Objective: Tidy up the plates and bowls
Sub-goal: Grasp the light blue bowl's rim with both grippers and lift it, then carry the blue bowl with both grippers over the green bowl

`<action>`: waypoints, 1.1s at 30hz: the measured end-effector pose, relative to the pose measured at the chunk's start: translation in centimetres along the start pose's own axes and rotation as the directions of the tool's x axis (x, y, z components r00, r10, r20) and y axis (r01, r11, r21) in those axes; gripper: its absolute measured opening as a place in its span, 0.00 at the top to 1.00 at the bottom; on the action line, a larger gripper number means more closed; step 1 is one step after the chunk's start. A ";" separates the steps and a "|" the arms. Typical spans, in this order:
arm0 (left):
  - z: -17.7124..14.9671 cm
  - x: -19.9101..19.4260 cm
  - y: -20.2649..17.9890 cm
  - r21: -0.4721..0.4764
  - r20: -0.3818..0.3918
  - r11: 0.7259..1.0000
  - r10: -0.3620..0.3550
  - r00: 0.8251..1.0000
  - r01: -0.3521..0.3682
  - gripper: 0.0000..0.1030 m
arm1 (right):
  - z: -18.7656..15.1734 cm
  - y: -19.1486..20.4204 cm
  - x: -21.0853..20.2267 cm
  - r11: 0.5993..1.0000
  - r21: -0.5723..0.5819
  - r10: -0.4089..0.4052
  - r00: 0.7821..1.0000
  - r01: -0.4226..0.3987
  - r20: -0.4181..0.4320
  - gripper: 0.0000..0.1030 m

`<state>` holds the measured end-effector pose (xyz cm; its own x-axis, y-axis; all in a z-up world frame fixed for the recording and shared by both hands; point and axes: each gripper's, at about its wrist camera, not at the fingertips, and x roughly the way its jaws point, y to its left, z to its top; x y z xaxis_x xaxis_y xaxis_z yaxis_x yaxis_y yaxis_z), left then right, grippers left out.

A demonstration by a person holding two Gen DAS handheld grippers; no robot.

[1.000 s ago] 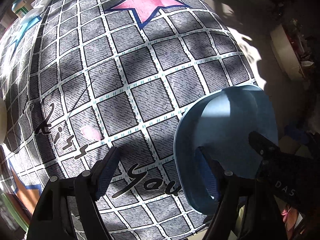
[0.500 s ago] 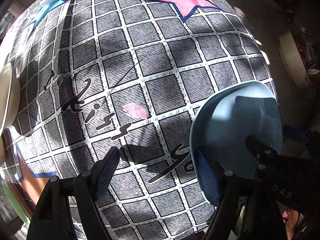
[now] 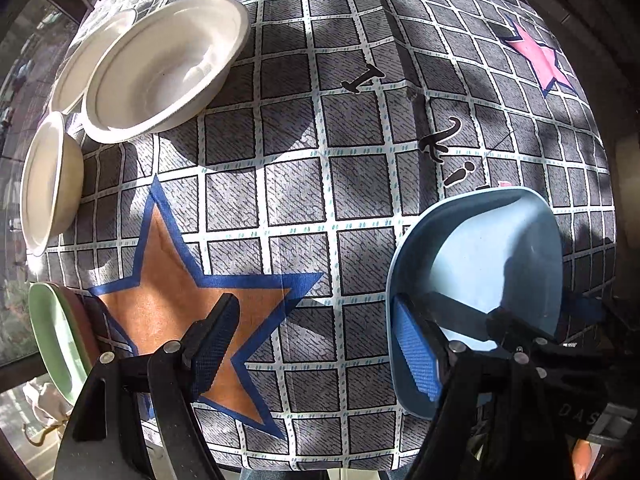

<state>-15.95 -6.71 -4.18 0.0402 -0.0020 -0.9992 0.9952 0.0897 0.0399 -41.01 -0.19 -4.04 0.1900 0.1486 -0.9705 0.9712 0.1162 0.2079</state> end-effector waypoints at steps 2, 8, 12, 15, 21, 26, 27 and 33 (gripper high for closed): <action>-0.3 -0.2 0.8 -0.031 -0.005 1.000 0.002 1.000 -0.002 0.22 | 0.0 1.2 -0.1 0.999 -0.044 0.003 1.000 -0.003 0.001 0.12; -1.9 -0.7 -1.2 -0.048 -0.002 0.999 -0.022 1.000 0.021 0.22 | 0.8 -0.2 -1.2 0.996 -0.075 -0.047 0.998 0.049 0.034 0.12; -3.0 -0.1 -4.8 -0.037 -0.011 0.999 -0.017 1.000 0.017 0.22 | 1.0 -1.2 -1.1 0.994 -0.100 -0.034 0.999 0.036 0.023 0.12; -3.6 0.4 -5.6 -0.037 -0.019 0.999 0.012 1.000 -0.012 0.22 | 0.6 -1.1 -0.4 0.992 -0.120 -0.025 1.000 0.025 -0.001 0.14; -4.0 0.3 -4.5 -0.082 -0.009 0.994 -0.067 0.998 0.066 0.30 | -0.1 1.6 0.7 0.974 -0.196 -0.110 0.994 0.110 0.010 0.51; -2.6 -0.6 -5.7 -0.010 0.014 0.994 -0.105 0.994 0.106 0.64 | -0.8 4.5 1.4 0.970 -0.222 -0.104 0.995 0.101 -0.003 0.71; -2.6 -0.8 -6.1 0.004 0.013 0.995 -0.097 0.995 0.097 0.65 | -0.7 4.6 1.5 0.971 -0.220 -0.094 0.996 0.091 -0.007 0.71; -2.5 -1.7 -3.0 -0.008 0.008 0.994 -0.106 0.994 0.106 0.65 | 2.1 8.3 2.0 0.977 -0.207 -0.061 0.998 0.055 -0.025 0.71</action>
<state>-19.18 -4.52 -2.57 -0.0646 -0.0195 -0.9977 0.9931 0.0967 -0.0662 -32.29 -1.00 -4.55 0.1266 0.1655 -0.9781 0.9293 0.3251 0.1753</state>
